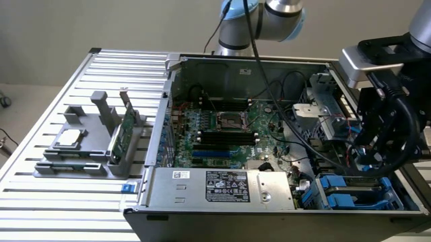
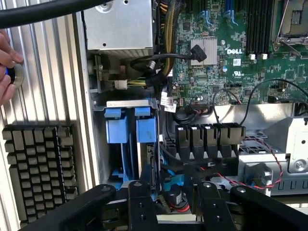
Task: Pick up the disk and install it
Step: 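Insert the disk into the insertion slot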
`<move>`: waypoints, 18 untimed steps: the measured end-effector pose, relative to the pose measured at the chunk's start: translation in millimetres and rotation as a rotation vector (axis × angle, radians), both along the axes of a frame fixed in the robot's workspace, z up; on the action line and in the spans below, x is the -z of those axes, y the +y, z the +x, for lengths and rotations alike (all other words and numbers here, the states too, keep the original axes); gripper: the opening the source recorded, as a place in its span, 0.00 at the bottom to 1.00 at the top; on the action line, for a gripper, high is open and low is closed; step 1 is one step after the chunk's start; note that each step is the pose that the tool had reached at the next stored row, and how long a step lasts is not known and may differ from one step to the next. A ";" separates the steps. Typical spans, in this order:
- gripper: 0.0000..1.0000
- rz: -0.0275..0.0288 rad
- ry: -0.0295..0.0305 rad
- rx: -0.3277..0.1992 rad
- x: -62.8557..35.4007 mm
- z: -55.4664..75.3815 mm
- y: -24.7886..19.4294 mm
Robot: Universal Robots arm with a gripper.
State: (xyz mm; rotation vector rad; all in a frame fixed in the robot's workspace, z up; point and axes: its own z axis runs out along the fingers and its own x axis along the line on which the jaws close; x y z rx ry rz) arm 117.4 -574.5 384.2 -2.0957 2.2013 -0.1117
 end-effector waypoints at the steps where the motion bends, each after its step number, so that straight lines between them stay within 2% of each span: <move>1: 0.41 0.0001 0.0000 -0.003 -1.0 1.5 0.0; 7: 0.41 0.0002 0.0000 -0.024 -5.7 9.0 -0.1; 18: 0.41 -0.0013 -0.0014 -0.070 -6.3 16.2 -0.2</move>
